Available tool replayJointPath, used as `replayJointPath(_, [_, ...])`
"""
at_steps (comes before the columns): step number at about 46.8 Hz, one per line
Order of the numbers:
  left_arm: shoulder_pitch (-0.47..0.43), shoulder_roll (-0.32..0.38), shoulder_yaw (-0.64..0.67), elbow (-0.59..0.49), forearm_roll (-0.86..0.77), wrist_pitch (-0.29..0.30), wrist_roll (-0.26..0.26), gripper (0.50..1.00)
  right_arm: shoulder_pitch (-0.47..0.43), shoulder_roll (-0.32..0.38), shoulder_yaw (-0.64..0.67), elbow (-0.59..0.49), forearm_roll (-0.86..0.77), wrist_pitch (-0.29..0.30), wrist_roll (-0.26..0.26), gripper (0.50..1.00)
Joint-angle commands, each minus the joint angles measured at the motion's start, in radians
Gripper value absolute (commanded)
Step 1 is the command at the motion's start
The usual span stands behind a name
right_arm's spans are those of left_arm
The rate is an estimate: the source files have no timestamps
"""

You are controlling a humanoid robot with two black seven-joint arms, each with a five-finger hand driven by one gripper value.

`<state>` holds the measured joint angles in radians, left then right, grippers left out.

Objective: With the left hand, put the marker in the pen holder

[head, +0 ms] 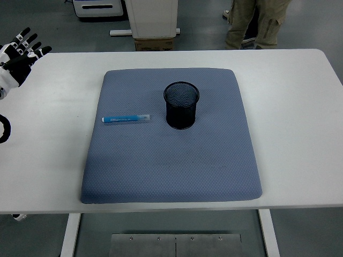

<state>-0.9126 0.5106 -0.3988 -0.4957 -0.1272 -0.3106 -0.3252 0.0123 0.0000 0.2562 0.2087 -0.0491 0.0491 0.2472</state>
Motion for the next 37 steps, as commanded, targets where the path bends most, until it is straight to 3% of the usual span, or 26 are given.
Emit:
replayJointPath(1, [0.001, -0.001, 0.000, -0.001, 0.000, 0.004, -0.001, 1.000, 0.000, 0.000, 0.000, 0.000, 0.000, 0.000, 0.000, 1.000])
replayJointPath(37, [0.012, -0.015, 0.000, -0.003, 0.008, -0.022, -0.001, 1.000, 0.000, 0.000, -0.002, 0.000, 0.000, 0.000, 0.000, 1.000])
